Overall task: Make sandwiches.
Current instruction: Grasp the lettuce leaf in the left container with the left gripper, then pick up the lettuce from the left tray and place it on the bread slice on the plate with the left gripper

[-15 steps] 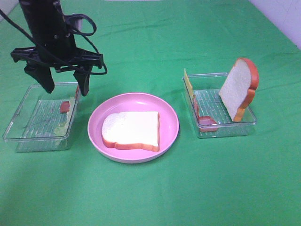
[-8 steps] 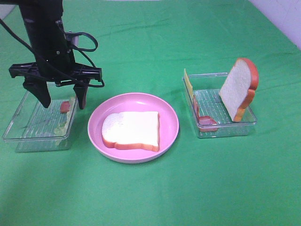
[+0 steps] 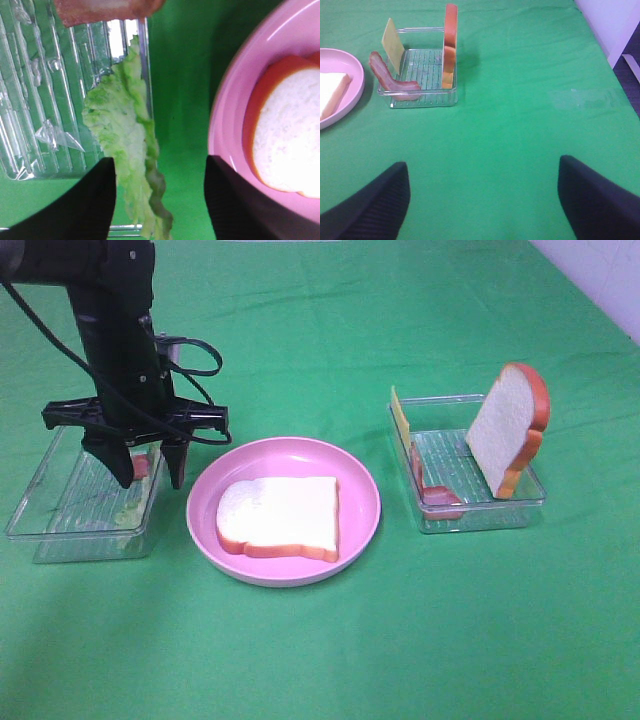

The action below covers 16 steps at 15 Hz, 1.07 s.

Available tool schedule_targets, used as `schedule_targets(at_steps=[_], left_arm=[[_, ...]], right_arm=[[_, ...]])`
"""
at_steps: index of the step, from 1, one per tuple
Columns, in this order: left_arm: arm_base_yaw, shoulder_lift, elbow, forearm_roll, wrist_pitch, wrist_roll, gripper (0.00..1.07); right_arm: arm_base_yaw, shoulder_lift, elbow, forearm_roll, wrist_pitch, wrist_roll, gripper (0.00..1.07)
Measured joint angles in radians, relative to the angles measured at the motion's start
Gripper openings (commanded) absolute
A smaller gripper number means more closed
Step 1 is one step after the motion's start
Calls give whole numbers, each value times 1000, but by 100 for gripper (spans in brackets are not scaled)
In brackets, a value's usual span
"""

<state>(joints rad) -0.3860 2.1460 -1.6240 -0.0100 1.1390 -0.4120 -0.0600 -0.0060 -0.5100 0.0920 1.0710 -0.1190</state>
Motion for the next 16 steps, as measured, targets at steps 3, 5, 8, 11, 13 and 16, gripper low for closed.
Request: schedule_targets(at_steps=[3,5,8,11,13,16], left_arm=[[0,0,0,10,-13,0,18],[0,0,0,10,-15,0,3],[0,0,0,10,-15,0,0],[0,-8,0,10,-13,4,0],[0,-50,0,-5,-6,7,0],[0,-93,0,-47,18,25,0]], right_arm=[[0,0,0,0,0,0,77],[0,0,0,0,0,0,77],[0,0,0,0,0,0,77],[0,0,0,0,0,0,77],[0,0,0,0,0,0,77],[0,0,0,0,0,0,77]])
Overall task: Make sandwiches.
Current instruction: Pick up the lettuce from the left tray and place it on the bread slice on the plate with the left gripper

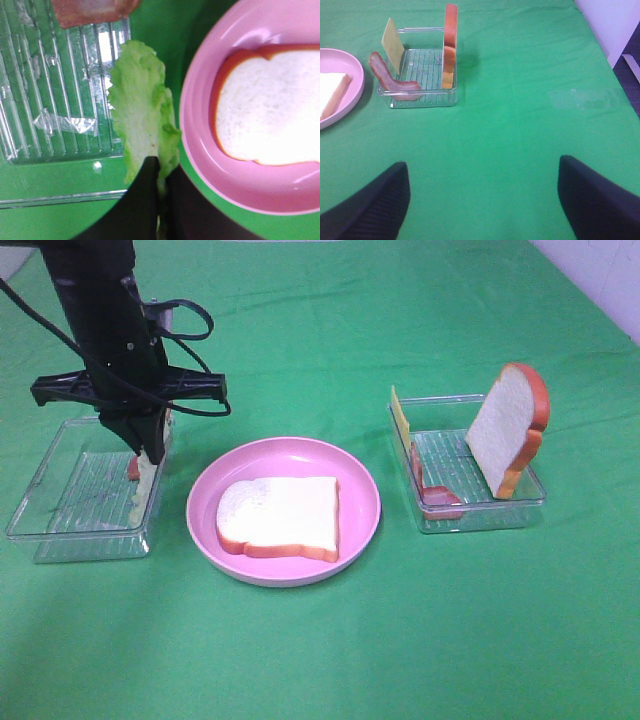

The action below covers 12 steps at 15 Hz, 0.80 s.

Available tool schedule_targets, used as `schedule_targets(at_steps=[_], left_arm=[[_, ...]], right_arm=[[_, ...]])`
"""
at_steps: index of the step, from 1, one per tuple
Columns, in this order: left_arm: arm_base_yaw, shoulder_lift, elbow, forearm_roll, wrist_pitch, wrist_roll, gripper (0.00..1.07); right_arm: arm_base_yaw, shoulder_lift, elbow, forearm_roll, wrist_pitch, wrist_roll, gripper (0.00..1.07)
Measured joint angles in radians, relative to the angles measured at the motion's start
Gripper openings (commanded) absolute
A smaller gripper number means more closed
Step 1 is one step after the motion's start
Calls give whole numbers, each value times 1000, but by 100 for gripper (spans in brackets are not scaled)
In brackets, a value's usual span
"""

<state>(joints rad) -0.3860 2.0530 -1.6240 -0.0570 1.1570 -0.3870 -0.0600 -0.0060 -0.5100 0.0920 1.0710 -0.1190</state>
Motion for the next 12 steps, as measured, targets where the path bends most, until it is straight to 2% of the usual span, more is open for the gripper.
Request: schedule_targets(at_steps=[2,3,4,5,7,8,10,11,12], left_arm=[[-6,-39,0,-67,1,33,0],[-15,-53,0,-104,-6,68,0],[-26,-59,0,-151,-26,120,0],[-41,-59,0,-248,-81,205,0],[-59,-59,0,-389,-148,306,0],[-61,-59,0,-418,-163,329,0],[-69,-51,0,-541,-197,381,0],[-75,-26,0,-598,-198,387,0],[-82,3,0,-609,-208,387,0]], right_arm=[[0,0,0,0,0,0,77],[0,0,0,0,0,0,77],[0,0,0,0,0,0,77],[0,0,0,0,0,0,77],[0,0,0,0,0,0,77],[0,0,0,0,0,0,77],[0,0,0,0,0,0,77],[0,0,0,0,0,0,77],[0,0,0,0,0,0,77]])
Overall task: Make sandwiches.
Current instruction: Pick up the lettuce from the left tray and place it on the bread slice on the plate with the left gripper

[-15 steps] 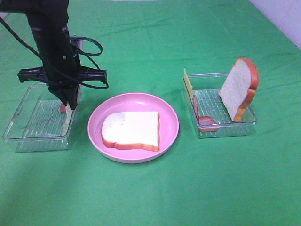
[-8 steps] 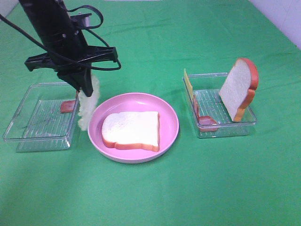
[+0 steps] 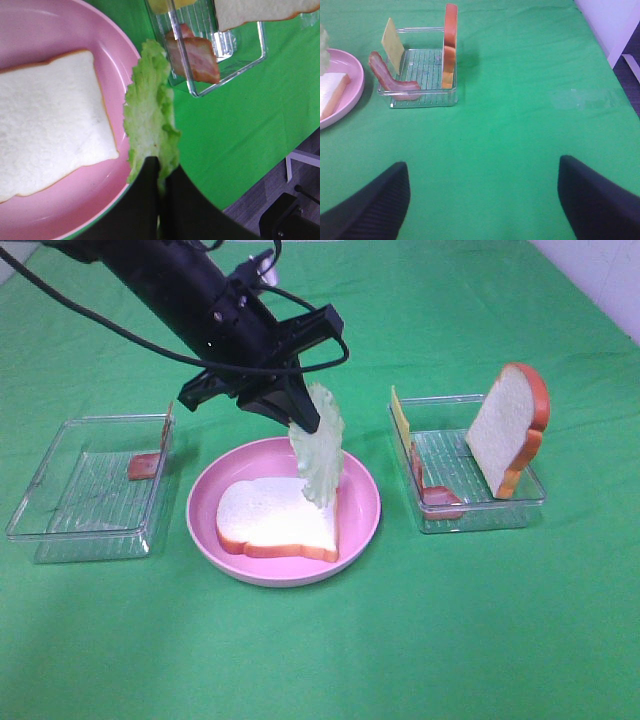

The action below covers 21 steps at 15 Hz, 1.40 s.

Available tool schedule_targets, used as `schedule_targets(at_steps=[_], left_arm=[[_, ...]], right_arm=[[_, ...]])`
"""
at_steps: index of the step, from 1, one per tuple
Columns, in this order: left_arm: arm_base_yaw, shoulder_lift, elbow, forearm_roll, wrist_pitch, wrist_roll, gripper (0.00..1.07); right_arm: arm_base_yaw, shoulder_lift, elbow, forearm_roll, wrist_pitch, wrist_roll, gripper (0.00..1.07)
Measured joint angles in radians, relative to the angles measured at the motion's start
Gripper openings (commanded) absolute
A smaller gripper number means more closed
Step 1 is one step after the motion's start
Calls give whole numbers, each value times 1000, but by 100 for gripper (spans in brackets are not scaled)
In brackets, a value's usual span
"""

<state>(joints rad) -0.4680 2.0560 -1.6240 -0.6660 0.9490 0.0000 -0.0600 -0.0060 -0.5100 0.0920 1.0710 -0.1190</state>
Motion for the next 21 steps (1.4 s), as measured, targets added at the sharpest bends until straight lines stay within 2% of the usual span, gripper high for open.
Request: schedule_targets(at_steps=[4,6,9,12,13,15,16,18,19,21], left_arm=[[-18,92,0,-8,-38,0,0],[-18,115,3,57,-28,-12,0],[-18,116,3,189,-34,-110,0],[-18,121,3,247,-41,-161,0],[-18,122,3,285,-41,-196,14],[-18,124,3,316,-41,-218,35],[-18,124,3,327,-41,-231,41],[-18,124,3,340,-41,-241,60],[-18,124,3,344,-41,-242,67],[-18,125,-32,357,0,-251,68]], right_arm=[[0,0,0,0,0,0,77],[0,0,0,0,0,0,77],[0,0,0,0,0,0,77],[0,0,0,0,0,0,77],[0,0,0,0,0,0,77],[0,0,0,0,0,0,77],[0,0,0,0,0,0,77],[0,0,0,0,0,0,77],[0,0,0,0,0,0,77],[0,0,0,0,0,0,77]])
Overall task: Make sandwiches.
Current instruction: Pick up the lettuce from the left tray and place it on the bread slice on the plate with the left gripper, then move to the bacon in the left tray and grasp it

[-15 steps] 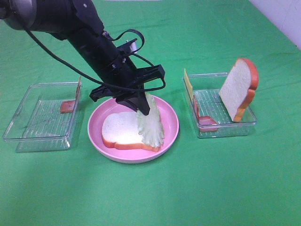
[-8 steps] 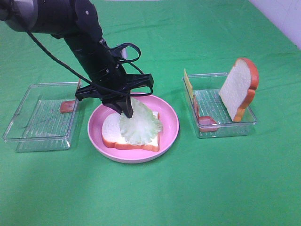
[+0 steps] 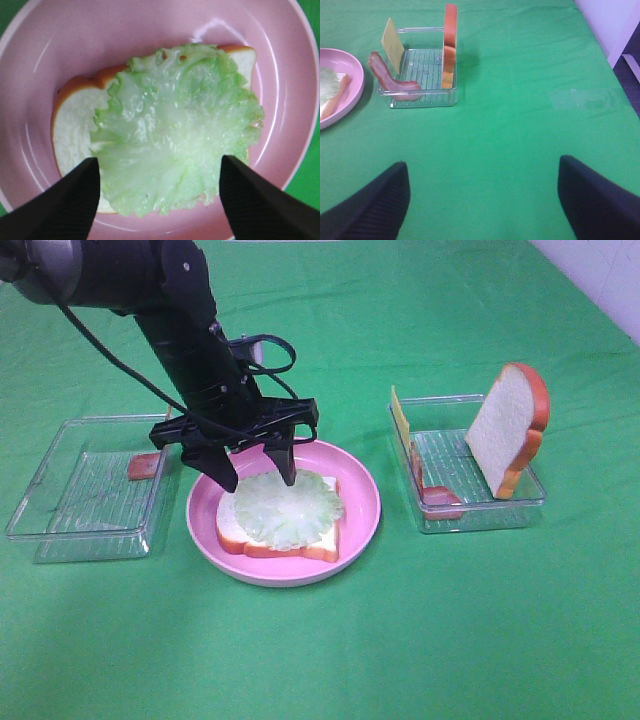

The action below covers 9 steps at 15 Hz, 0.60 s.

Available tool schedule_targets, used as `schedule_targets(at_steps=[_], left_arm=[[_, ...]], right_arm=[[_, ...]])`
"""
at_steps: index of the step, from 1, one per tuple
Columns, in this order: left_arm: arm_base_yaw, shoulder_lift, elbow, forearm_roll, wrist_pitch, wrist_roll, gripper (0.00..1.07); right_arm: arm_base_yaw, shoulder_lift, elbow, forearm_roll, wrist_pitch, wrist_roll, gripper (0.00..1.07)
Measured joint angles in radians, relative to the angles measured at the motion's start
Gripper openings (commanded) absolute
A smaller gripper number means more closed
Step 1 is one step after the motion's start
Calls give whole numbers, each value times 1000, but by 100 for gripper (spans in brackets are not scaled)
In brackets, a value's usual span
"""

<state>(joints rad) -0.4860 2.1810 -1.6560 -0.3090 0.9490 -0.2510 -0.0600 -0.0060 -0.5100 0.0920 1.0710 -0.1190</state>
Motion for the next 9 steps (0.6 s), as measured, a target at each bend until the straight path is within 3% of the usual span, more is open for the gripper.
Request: schedule_targets(at_steps=[2,6,9], left_arm=[[1,1,-83,28,83,-25,68],[1,2,-347,199,255,-133,68],[3,-3,-432,291,256,-154,68]], right_arm=[[0,0,0,0,0,0,77],[0,0,0,0,0,0,77],[0,0,0,0,0,0,77]])
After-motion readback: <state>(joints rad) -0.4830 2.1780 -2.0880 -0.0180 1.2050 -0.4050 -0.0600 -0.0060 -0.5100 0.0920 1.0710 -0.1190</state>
